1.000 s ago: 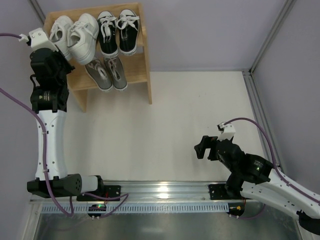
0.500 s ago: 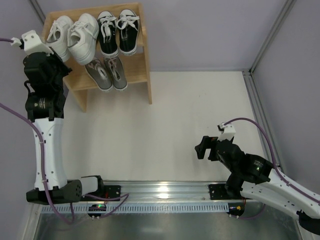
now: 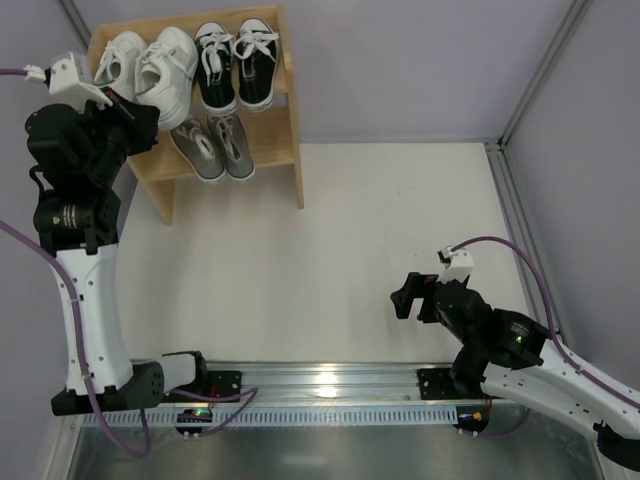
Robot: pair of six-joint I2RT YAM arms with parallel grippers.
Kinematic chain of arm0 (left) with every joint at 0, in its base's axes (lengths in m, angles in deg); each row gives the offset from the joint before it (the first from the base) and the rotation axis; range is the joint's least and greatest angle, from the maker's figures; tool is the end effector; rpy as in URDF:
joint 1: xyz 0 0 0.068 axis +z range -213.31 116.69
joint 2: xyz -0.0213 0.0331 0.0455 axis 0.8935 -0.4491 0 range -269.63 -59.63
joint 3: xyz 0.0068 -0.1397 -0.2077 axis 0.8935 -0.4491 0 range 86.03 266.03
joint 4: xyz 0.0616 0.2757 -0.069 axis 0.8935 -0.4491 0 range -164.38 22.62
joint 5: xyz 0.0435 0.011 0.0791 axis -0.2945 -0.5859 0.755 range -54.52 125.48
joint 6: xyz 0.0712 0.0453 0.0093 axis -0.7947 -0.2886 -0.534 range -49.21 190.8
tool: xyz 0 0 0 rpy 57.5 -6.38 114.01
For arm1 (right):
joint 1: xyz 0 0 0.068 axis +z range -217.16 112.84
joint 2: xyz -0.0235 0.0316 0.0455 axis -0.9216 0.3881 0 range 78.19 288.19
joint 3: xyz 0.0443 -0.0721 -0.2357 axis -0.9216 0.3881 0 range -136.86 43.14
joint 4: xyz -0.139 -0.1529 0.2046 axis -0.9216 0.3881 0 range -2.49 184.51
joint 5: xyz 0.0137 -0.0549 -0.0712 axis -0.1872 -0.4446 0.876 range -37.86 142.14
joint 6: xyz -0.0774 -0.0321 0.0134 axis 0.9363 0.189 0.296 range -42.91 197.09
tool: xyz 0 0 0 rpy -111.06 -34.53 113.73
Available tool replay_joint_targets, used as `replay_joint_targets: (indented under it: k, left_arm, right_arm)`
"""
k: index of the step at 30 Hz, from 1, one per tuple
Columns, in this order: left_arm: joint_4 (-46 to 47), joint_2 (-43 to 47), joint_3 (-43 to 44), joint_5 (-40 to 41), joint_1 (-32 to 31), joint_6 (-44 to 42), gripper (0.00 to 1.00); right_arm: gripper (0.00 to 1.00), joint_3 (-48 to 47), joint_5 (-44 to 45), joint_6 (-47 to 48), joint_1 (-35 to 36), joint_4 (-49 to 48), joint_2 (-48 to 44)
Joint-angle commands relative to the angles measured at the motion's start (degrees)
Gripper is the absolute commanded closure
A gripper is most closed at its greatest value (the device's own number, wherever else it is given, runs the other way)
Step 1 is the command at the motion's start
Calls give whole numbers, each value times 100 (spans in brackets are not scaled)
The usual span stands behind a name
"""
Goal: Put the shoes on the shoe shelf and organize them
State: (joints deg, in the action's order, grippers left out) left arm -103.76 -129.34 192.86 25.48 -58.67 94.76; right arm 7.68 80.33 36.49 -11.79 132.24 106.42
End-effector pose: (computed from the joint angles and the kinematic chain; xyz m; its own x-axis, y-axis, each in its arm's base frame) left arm 0.2682 0.0088 0.5557 -0.0262 -0.4034 -0.9146 0.0906 0.9102 -0.4041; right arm 0.1342 0.1322 0.2367 -0.5960 0.1464 -0.7895 -0.1638 0.9404 0.2981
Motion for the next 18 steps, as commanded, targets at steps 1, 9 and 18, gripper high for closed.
replay_joint_targets:
  k: [1, 9, 18]
  left_arm:
    - [-133, -341, 93, -363, 28, 161, 100]
    - [78, -710, 190, -214, 28, 179, 100]
    - [1018, -701, -83, 736, 19, 64, 100]
  right_arm:
    - [2, -119, 91, -88, 8, -43, -159]
    - [2, -145, 117, -45, 8, -43, -72]
    - [2, -171, 152, -62, 0, 9, -98]
